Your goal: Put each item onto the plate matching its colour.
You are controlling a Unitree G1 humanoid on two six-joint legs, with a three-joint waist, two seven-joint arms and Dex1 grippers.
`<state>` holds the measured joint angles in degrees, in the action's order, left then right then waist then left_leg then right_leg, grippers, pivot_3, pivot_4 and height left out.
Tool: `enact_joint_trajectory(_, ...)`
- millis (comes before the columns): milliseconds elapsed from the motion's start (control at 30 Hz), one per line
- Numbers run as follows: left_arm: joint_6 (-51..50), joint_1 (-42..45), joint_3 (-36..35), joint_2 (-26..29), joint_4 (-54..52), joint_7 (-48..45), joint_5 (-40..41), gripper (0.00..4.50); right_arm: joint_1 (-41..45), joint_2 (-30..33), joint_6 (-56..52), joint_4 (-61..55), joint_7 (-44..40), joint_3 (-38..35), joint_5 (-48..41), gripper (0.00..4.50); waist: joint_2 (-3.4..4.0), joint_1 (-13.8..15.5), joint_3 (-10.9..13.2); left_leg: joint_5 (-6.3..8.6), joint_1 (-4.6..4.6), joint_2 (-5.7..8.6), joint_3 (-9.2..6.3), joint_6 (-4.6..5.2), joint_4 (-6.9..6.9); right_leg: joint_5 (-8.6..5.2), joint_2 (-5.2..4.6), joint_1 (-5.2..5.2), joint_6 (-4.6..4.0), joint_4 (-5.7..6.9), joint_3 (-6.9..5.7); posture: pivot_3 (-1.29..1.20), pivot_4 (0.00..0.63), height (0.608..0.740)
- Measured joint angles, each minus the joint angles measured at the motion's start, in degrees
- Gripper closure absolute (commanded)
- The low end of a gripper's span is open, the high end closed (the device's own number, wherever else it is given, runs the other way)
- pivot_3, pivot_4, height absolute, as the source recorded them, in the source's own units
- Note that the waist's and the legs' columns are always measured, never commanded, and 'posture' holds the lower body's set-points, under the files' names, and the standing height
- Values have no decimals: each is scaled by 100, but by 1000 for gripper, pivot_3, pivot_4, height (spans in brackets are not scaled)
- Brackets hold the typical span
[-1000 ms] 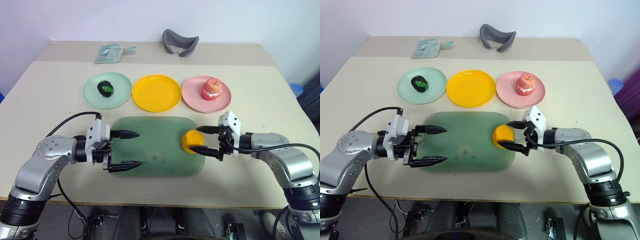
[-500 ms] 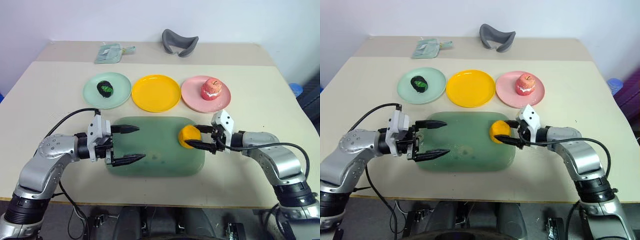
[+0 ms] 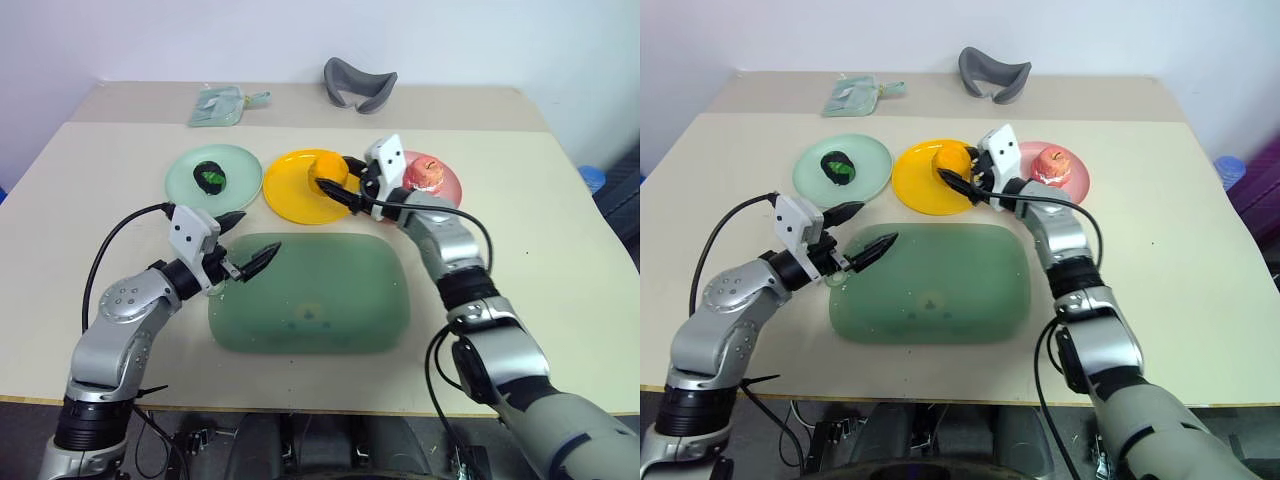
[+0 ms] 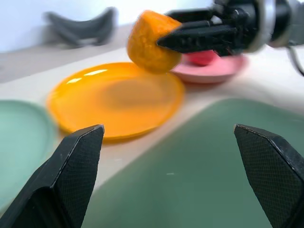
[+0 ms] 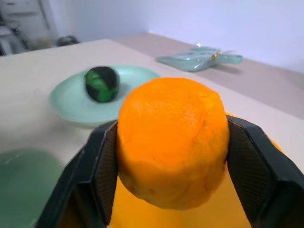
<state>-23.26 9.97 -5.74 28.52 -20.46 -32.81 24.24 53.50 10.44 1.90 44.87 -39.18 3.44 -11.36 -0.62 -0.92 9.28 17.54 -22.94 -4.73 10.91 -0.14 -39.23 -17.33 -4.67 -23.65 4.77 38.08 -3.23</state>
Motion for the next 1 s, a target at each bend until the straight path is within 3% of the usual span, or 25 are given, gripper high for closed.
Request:
enact_joint_trajectory(100,-14,82,-6,-184,-15,419,-136,0,291,-190,538,1005,102,-41,180,1899,0,-22,0,0,0,-1,1,-1,1,0,0,-1,0,1,0,0,150,740)
enact_joint_trajectory(233,-7,69,-8,-289,-63,758,-324,0,606,-320,851,1811,78,-179,227,40,1,-76,0,-1,0,-3,-1,-2,2,0,1,-2,0,4,0,0,150,740)
enact_joint_trajectory(500,122,-286,-43,-304,-139,697,-351,0,743,-260,1049,1819,-162,-519,102,40,2,-165,1,-2,-1,-5,-6,-3,6,0,0,-4,0,4,1,0,150,740)
enact_joint_trajectory(567,307,-344,-54,-217,-148,572,-400,0,639,-171,939,1344,-340,-625,-20,40,2,-156,1,-2,-1,-5,-7,-4,6,0,0,-4,0,4,0,0,150,740)
enact_joint_trajectory(667,1050,-393,-145,9,-22,380,-705,0,-295,347,427,-631,-766,-636,-289,40,2,-70,-1,-1,-5,-3,-11,-3,5,0,-8,1,0,-1,-4,0,150,740)
enact_joint_trajectory(833,1581,-529,-496,180,545,-63,-617,0,-2584,1479,-963,-3696,-901,-767,-692,40,3,23,-2,-1,-8,-1,-10,-3,4,0,-5,-4,0,-1,-4,0,150,740)
enact_joint_trajectory(1000,1643,-916,-883,519,828,-479,-429,0,-4461,2472,-2120,-5467,-941,-1664,-1380,40,3,-8,-2,0,1,-2,-12,-3,7,0,-2,-2,0,-3,0,0,150,740)
